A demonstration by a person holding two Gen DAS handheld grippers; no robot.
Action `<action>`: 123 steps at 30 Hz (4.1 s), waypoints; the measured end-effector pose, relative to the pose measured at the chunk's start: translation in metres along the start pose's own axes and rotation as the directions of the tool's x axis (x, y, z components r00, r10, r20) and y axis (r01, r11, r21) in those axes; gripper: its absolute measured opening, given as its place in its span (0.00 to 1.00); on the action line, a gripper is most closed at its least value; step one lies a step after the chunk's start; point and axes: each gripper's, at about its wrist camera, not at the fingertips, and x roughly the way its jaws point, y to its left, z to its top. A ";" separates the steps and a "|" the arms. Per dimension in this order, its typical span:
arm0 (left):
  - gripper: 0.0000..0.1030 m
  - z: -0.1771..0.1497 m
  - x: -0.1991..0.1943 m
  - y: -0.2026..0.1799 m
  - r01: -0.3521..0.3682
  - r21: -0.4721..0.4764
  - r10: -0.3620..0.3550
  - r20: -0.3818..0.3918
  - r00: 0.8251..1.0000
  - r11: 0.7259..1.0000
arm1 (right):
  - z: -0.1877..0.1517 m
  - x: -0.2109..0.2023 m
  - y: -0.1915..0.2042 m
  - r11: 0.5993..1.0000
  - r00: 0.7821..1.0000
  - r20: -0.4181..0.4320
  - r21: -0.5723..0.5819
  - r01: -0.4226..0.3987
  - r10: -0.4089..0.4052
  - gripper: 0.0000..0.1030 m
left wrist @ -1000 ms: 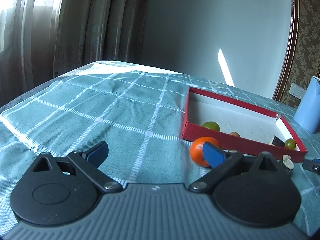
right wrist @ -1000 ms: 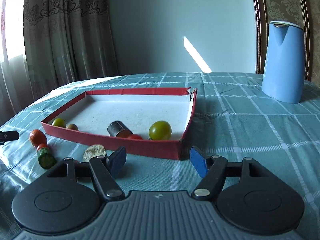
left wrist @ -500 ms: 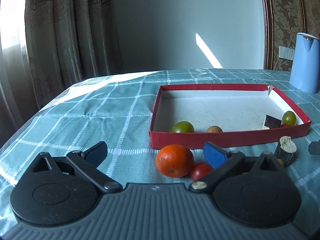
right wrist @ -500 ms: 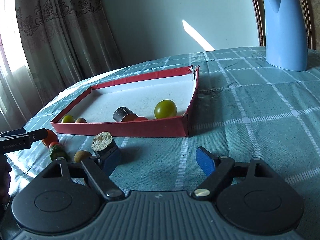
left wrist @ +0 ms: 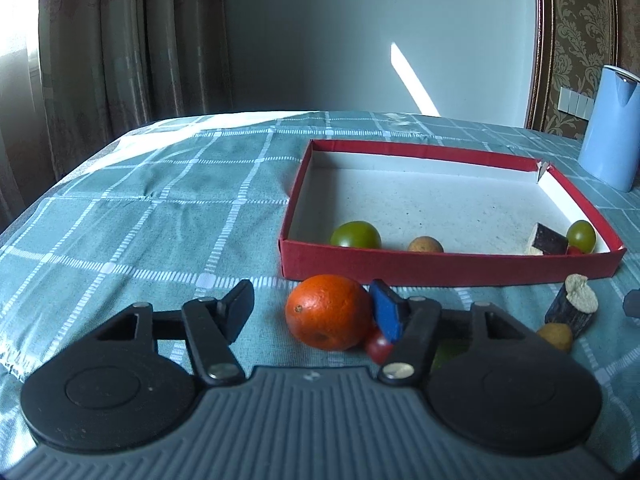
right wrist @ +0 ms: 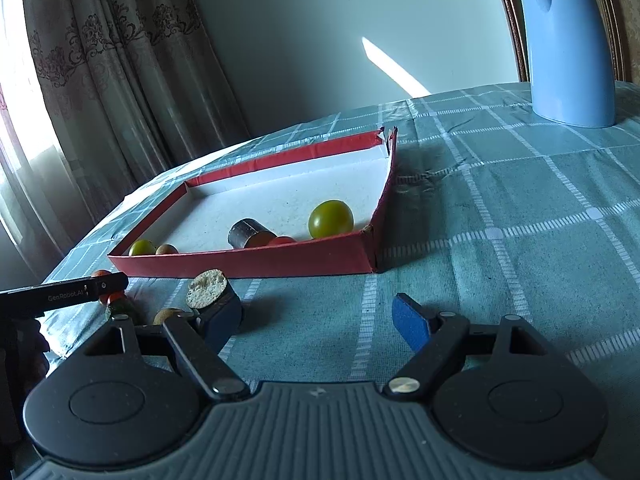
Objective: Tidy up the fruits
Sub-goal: 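Move the left gripper to the orange and close on it, then carry the orange into the tray with the left gripper and release, then lift the open left gripper away from the tray, then close the right gripper on the dark cylindrical eggplant piece, then lower the eggplant piece into the tray with the right gripper and open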
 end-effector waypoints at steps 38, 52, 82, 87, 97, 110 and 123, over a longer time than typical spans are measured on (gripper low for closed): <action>0.39 0.074 0.023 -0.025 0.041 -0.049 -0.039 0.034 0.999 0.998 | -0.030 -0.009 0.050 0.956 0.980 -0.098 -0.254 0.143 -0.173 1.00; 0.51 0.069 0.033 -0.029 0.027 -0.044 -0.025 0.057 0.998 0.999 | -0.029 -0.010 0.049 0.962 0.982 -0.100 -0.240 0.134 -0.162 1.00; 0.95 -0.014 -0.052 0.058 -0.085 -0.184 0.120 0.189 0.975 0.979 | 0.001 0.008 0.081 0.939 0.991 0.059 -0.317 0.136 -0.124 0.98; 0.95 -0.014 -0.050 0.057 -0.068 -0.178 0.101 0.185 0.978 0.982 | -0.007 0.012 0.081 0.924 0.990 0.024 -0.357 0.140 -0.141 0.93; 0.98 -0.014 -0.049 0.058 -0.068 -0.180 0.101 0.180 0.979 0.981 | 0.004 0.048 0.080 0.936 0.991 -0.075 -0.342 0.080 -0.112 0.76; 1.00 -0.014 -0.047 0.058 -0.074 -0.179 0.104 0.167 0.980 0.981 | 0.013 0.019 0.068 0.970 1.000 0.018 -0.241 0.017 -0.013 0.31; 1.00 -0.013 -0.046 0.059 -0.074 -0.183 0.104 0.159 0.982 0.980 | 0.063 0.059 0.048 0.960 0.990 0.071 -0.246 0.134 -0.120 0.31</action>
